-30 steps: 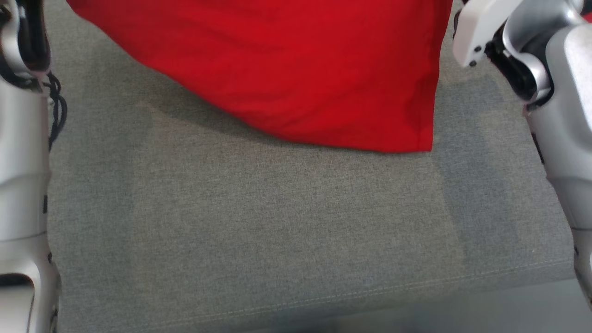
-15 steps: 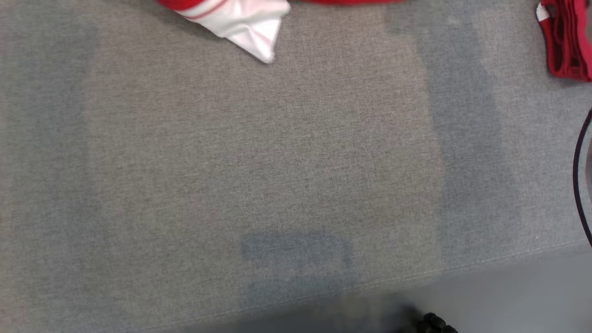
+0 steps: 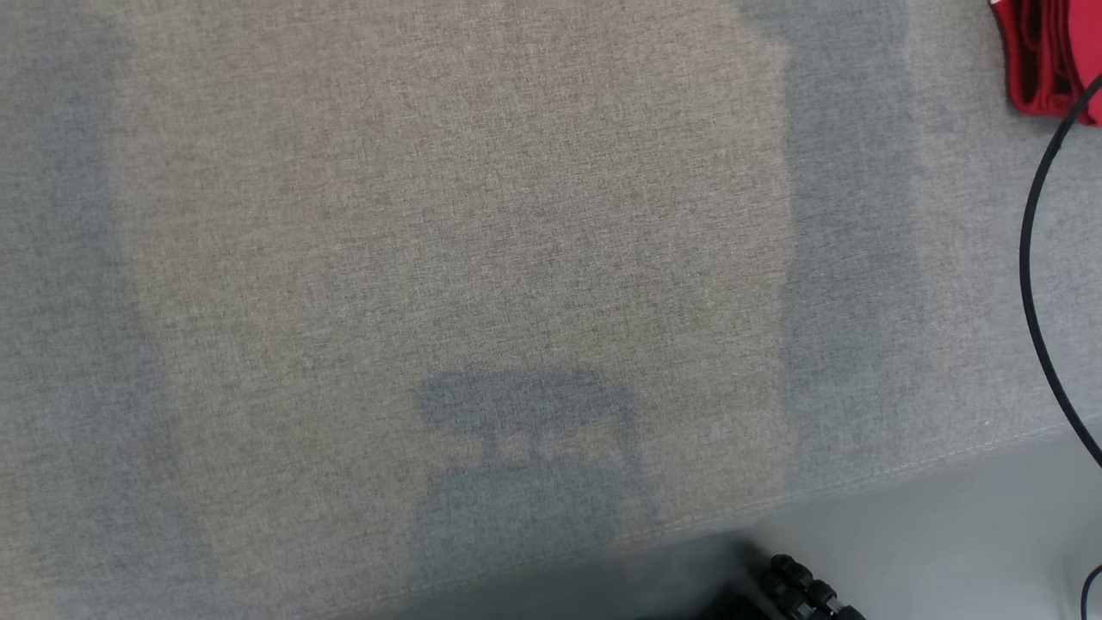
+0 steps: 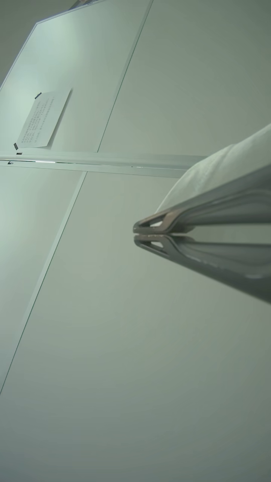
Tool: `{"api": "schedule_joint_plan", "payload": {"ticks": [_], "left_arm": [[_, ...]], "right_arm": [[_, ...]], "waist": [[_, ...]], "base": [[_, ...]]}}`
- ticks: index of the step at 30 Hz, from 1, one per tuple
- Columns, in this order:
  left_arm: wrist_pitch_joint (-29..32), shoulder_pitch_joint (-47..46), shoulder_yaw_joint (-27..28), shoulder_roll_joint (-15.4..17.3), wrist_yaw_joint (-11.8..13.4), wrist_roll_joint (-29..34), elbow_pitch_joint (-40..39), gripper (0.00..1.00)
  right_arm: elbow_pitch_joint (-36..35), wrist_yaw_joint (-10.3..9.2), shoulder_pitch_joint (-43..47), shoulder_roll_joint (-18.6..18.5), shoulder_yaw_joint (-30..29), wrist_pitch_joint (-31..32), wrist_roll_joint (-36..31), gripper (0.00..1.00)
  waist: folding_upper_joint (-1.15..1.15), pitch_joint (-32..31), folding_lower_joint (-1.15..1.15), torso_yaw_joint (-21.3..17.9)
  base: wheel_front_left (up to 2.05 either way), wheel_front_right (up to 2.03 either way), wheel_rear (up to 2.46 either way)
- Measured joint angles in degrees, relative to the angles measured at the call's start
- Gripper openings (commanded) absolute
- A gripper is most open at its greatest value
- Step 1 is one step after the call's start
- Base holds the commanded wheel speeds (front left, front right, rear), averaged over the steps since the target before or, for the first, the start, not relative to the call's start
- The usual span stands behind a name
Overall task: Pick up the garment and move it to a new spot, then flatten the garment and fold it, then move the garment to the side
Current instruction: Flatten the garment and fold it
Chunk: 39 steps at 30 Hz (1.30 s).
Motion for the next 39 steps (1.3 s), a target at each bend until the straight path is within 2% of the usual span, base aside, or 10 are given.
{"api": "schedule_joint_plan", "payload": {"ticks": [5, 9, 15, 16, 17, 22, 29, 32, 35, 39], "left_arm": [[0.36, -0.53, -1.66, -2.09, -0.92, -1.98, -0.38, 0.0], [3.75, 5.03, -3.33, -2.74, -1.37, -5.45, -1.18, 0.0], [9.49, 18.41, -3.88, 0.7, -1.45, -10.69, -9.71, 0.0], [9.49, 18.41, -3.88, 0.7, -1.45, -10.69, -9.71, 0.0], [10.9, 23.92, -2.67, 1.63, -1.02, -12.22, -13.67, 0.0], [14.7, 40.25, -0.78, 3.18, 2.87, -14.79, -24.7, 0.0], [15.5, 59.21, -0.03, 4.07, 6.97, -14.9, -34.7, 0.0], [15.22, 67.41, -1.54, 3.89, 8.04, -13.79, -36.37, 0.0], [14.34, 73.74, -3.35, 2.12, 8.78, -13.37, -36.42, 0.0], [12.26, 81.79, -5.57, 0.15, 10.14, -12.21, -33.1, 0.0]], "right_arm": [[1.41, 0.0, -0.2, 0.03, -0.98, -0.47, -0.23, 0.0], [3.65, 0.0, 3.05, -0.77, 4.3, -0.25, 0.69, 0.0], [4.42, 0.0, 11.37, -3.56, 16.16, 4.14, 8.09, 0.0], [4.42, 0.0, 11.37, -3.56, 16.16, 4.14, 8.09, 0.0], [2.53, 0.01, 14.83, -5.33, 20.37, 6.91, 11.82, 0.0], [-7.62, 0.0, 24.49, -11.84, 28.06, 15.92, 23.25, 0.0], [-20.48, 0.0, 37.35, -19.65, 30.25, 26.46, 31.39, 0.0], [-25.49, 0.01, 43.57, -22.14, 29.88, 30.73, 32.86, 0.0], [-29.24, 0.01, 49.84, -23.79, 29.6, 34.7, 33.59, 0.0], [-31.89, 0.02, 59.3, -24.25, 28.96, 41.34, 33.01, 0.0]], "waist": [[0.0, 1.68, 0.0, 0.38], [0.0, 3.65, 0.0, 1.0], [0.0, 3.69, 0.01, 2.7], [0.0, 3.69, 0.01, 2.7], [0.0, 2.85, 0.0, 3.14], [0.0, -0.35, 0.0, 4.24], [0.0, -5.42, -0.01, 5.6], [0.0, -8.18, -0.01, 6.28], [0.0, -10.87, -0.01, 6.95], [0.0, -15.25, -0.01, 7.82]], "base": [[0.0, 0.0, 0.0], [0.0, 0.0, 0.0], [0.0, 0.0, 0.0], [0.0, 0.0, 0.0], [0.0, 0.0, 0.0], [0.0, 0.0, 0.0], [0.0, 0.0, 0.0], [0.0, 0.0, 0.0], [0.0, 0.0, 0.0], [0.0, 0.0, 0.0]]}}
